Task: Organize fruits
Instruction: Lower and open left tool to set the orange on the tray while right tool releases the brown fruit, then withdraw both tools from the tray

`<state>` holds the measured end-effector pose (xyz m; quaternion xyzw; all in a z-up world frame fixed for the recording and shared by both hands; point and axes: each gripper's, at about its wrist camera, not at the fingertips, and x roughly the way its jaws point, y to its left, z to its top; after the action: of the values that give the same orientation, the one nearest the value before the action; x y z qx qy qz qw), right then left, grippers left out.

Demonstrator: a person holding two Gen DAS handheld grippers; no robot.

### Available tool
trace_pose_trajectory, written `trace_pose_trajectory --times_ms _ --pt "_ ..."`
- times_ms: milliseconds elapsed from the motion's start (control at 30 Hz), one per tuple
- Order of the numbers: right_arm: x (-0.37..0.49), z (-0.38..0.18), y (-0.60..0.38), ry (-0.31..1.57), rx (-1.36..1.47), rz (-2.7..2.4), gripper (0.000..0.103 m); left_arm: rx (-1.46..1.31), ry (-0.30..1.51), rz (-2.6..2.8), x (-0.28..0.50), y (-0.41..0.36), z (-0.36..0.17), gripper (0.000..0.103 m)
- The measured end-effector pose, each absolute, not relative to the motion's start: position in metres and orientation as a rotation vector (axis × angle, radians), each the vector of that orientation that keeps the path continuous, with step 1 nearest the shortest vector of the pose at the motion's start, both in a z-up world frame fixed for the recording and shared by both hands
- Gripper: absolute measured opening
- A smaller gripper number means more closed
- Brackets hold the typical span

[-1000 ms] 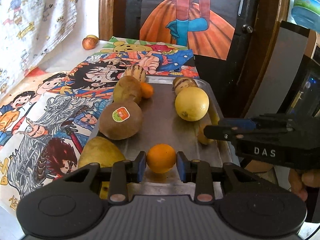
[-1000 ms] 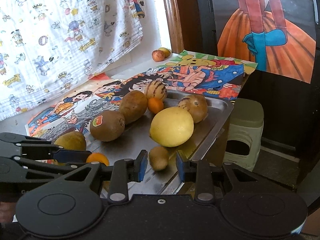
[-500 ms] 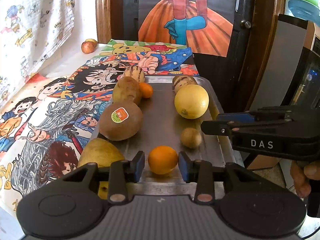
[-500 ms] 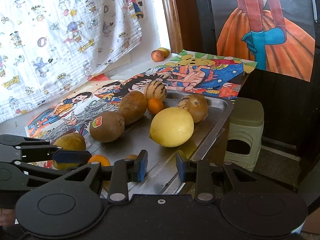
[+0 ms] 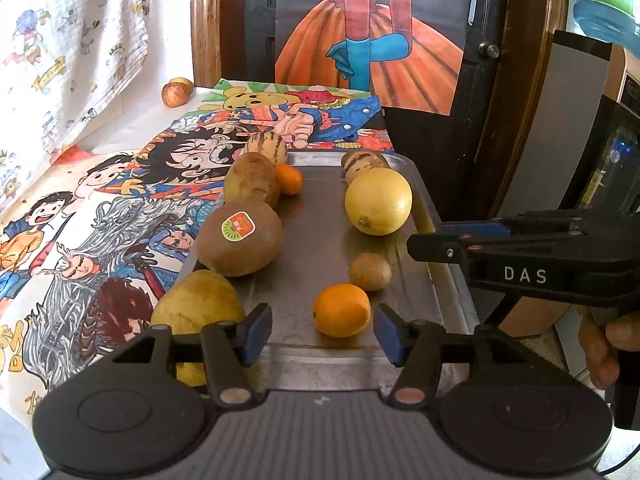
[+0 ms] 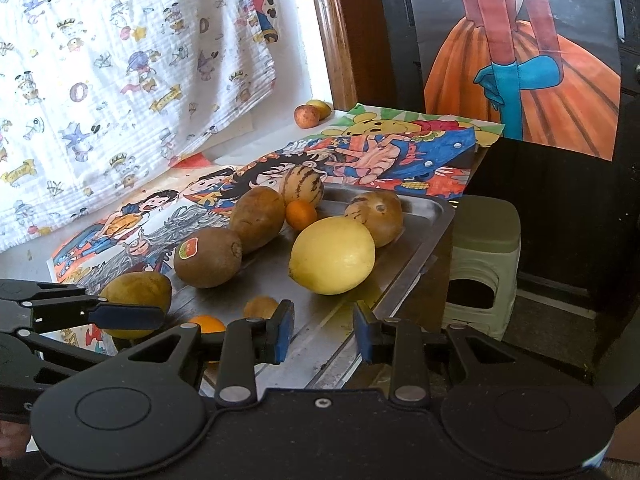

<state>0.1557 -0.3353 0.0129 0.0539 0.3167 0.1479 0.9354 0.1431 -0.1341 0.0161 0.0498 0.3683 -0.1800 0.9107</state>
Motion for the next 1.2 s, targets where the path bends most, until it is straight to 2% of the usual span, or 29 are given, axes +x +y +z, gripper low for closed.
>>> trace_pose_trajectory --times_ms 200,467,733,900,1067,1200 --pt "0.152 0.013 -0.339 0.644 0.122 0.286 0.043 0.088 0.736 -0.378 0.136 -0.131 0.020 0.073" --pt "0.147 0.018 -0.344 0.633 0.134 0.266 0.052 0.068 0.707 -0.376 0.131 -0.124 0.030 0.075" --pt "0.142 0.023 -0.344 0.622 0.140 0.263 0.061 0.053 0.662 -0.350 0.126 -0.119 0.041 0.083" --pt "0.138 0.027 -0.342 0.614 0.143 0.264 0.067 0.035 0.637 -0.328 0.122 -0.112 0.048 0.092" --pt "0.135 0.032 -0.339 0.602 0.145 0.269 0.075 0.022 0.611 -0.295 0.119 -0.106 0.053 0.101" --pt "0.133 0.034 -0.338 0.594 0.150 0.268 0.084 0.009 0.601 -0.275 0.118 -0.101 0.056 0.102"
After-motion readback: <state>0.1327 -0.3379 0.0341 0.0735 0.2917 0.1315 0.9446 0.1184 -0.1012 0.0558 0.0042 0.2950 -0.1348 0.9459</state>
